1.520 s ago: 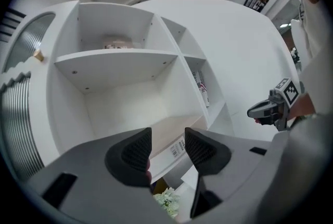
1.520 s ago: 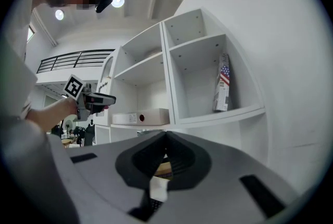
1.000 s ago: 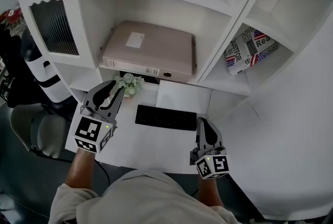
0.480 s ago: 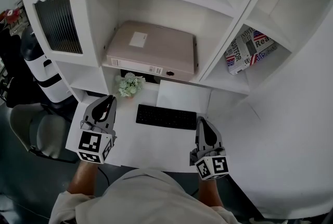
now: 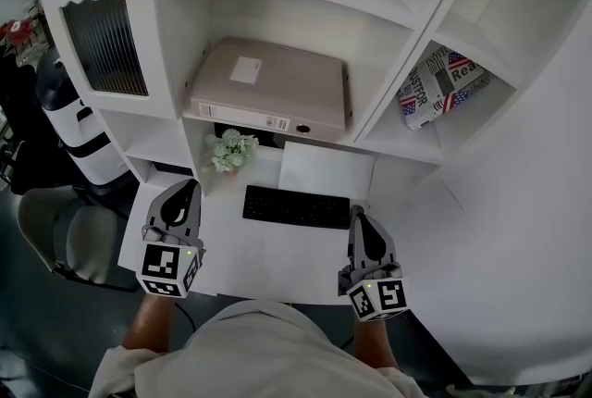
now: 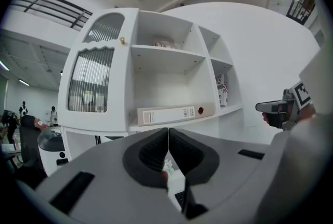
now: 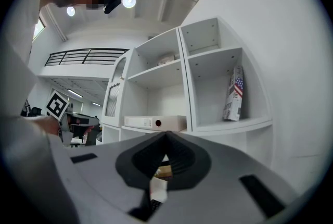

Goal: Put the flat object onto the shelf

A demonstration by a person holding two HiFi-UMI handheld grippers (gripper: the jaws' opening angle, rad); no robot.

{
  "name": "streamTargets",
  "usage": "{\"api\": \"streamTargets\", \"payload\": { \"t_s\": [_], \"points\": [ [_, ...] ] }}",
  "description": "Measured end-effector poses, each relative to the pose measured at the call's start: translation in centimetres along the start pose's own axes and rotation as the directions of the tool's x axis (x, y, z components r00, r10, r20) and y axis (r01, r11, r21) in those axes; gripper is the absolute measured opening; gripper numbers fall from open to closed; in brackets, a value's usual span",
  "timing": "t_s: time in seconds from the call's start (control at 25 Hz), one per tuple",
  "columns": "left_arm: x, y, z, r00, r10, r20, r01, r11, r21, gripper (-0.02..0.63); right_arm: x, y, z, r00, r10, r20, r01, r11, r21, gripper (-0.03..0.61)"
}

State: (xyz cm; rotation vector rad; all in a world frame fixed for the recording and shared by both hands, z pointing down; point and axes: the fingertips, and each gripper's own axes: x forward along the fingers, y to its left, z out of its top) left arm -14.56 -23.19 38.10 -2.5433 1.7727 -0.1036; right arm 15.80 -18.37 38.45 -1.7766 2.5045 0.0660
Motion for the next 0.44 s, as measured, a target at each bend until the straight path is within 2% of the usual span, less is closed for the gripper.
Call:
{"api": "streamTargets", "payload": {
  "t_s": [0.44],
  "points": [
    [-0.19, 0.47, -1.05, 1.000, 0.004, -0.021, -0.005, 1.000, -0.016, 0.005, 0.24, 0.44, 0.26, 1.000, 0.006, 0.002, -0.006, 1.000, -0.009, 0.002]
  ]
}}
